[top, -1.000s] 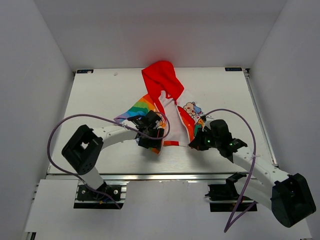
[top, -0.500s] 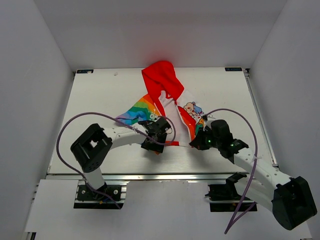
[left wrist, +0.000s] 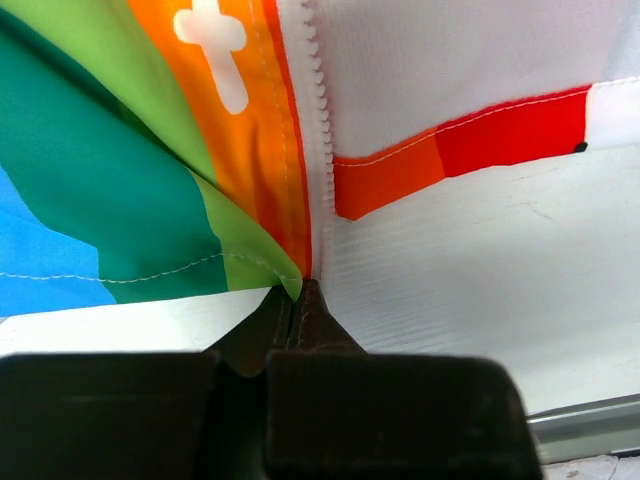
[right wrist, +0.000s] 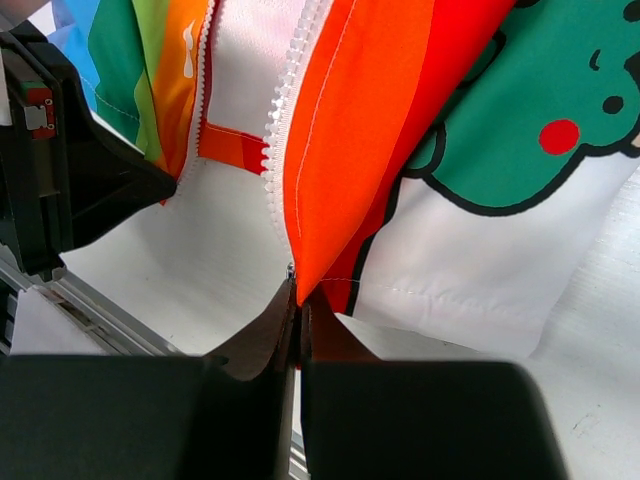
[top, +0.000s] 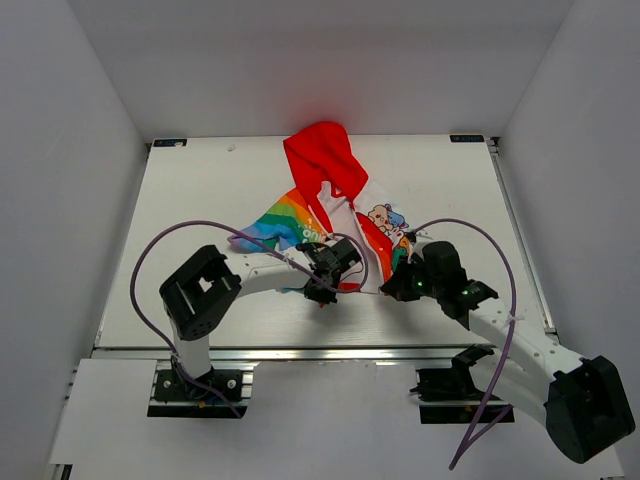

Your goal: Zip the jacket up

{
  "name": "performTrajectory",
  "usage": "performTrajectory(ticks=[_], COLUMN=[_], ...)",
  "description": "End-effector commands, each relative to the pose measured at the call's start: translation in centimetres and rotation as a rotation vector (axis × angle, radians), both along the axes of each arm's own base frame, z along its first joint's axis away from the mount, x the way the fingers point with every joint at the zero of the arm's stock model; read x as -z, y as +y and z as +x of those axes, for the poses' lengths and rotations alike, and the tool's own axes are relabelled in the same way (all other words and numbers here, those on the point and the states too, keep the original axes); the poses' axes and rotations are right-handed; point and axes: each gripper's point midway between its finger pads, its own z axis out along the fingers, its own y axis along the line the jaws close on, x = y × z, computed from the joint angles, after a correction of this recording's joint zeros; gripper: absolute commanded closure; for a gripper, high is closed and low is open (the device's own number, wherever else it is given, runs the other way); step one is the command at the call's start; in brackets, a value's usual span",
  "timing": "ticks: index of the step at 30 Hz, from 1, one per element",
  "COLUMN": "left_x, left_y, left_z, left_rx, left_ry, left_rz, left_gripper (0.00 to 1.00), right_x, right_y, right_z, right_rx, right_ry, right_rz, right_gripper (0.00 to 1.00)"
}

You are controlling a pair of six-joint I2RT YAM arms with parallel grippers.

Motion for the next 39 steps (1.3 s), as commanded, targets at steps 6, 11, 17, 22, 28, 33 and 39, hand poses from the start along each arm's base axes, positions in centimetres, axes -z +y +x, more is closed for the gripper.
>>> performTrajectory(ticks=[6,11,17,22,28,33,39], left_x=[1.7,-4.3,-13.9,-18.7,-21.3,-20.8,-20.7], left_y=[2.2,0.3,-1.6,-1.9,-2.2,-2.9,-4.6], left_z=[-0.9,0.8,2.0,2.3,3.0,2.9,2.8], left_rx=[0.000,-0.014,-0.015,-0.034,-0.083,-0.098,-0.056], left_ry=[0.029,-0.109,-0.314,-0.450,-0.536,-0.529,-0.500], left_rz=[0.063,-0.117,-0.423,-0.625,-0.757,-0.820,-0.867], left_gripper=[1.00,1.00,1.00,1.00,1.00,1.00,1.00], right_x=[-0.8,-3.4,-6.9,-8.8,-11.1,-12.3,-12.3], right_y=[1.2,3.2,5.2,6.2,6.7,7.2,8.0], right_z=[0.4,0.9,0.9,0.1,-0.8,-1.7,-2.2], right_rx=[-0.034,-0.096,-0.172,-0.244,-0.298,-0.366,-0.451], right_ry=[-0.030,-0.093,-0.184,-0.239,-0.338,-0.375,-0.359], right_rz=[0.071,0.185,0.336,0.443,0.550,0.610,0.621], right_gripper=[1.00,1.00,1.00,1.00,1.00,1.00,1.00])
